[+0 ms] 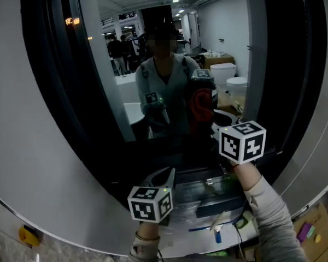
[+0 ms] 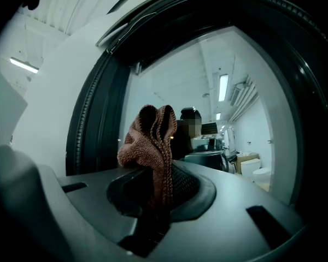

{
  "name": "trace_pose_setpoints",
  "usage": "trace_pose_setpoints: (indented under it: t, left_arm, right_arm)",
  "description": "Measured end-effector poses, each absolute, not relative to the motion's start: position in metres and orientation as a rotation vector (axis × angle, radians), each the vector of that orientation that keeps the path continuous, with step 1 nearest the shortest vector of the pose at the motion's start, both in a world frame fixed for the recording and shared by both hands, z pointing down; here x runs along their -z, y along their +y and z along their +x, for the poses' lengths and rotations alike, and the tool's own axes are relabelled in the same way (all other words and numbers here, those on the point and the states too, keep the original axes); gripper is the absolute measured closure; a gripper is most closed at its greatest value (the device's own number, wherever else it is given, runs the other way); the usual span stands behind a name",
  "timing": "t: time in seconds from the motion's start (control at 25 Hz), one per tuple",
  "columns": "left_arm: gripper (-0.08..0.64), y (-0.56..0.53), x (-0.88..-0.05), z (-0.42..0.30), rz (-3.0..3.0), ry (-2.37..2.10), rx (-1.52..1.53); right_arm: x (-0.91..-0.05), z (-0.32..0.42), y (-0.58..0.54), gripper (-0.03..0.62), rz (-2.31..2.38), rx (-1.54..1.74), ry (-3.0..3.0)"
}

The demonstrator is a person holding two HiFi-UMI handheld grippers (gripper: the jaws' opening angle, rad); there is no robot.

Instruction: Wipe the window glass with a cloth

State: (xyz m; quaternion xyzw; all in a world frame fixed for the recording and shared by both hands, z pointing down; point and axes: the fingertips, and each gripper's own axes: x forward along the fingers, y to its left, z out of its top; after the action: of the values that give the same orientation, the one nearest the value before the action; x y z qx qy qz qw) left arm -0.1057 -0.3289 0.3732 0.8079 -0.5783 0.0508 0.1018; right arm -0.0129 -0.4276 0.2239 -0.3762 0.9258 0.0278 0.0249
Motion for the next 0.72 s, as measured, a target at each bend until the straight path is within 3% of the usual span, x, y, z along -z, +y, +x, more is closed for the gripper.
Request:
trace_pose_setpoints:
  t: [0.72]
  left_arm:
    - [0.555,-0.366,-0.375,-0.034,2.530,-1.507,-0.193]
  right_arm:
    - [-0.234,0.129,-0.464,0.541,-1.570,-0.049,2.665]
